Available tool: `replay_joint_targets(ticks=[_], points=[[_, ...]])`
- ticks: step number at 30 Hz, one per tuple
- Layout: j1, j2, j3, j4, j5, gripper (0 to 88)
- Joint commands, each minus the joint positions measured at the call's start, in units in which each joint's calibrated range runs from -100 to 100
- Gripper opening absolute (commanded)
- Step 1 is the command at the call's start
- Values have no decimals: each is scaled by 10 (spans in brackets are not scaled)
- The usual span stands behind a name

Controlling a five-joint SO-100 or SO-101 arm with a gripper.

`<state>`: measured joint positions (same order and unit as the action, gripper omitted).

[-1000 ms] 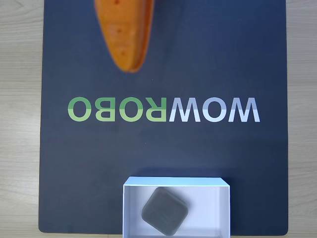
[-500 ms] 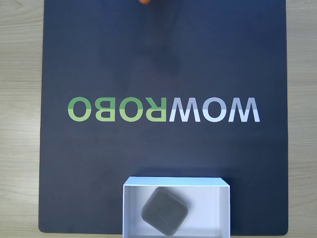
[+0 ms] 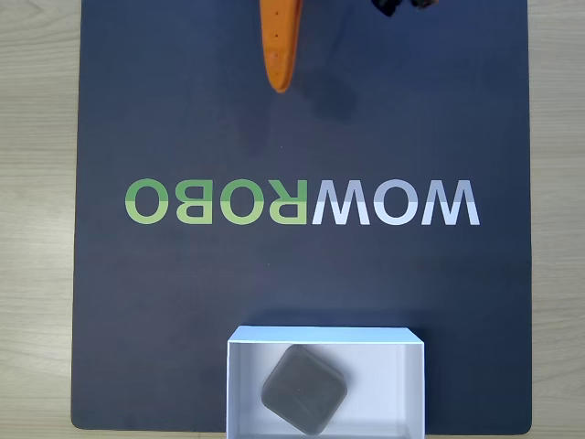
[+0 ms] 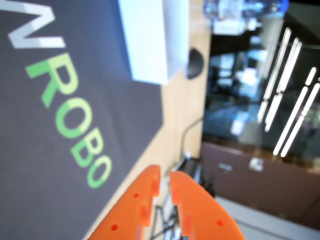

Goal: Grab the usb to bin

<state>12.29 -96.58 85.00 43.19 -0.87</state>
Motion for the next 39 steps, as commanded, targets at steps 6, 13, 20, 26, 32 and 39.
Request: replay_joint_targets(ticks=[6, 13, 20, 26, 32, 39], points=[[6, -25, 127, 3, -9, 17], [4, -26, 132, 93, -56, 17], [2, -26, 92, 223, -62, 24], [6, -26, 81, 262, -59, 25], [6, -26, 74, 284, -58, 19], [2, -26, 69, 304, -57, 19]])
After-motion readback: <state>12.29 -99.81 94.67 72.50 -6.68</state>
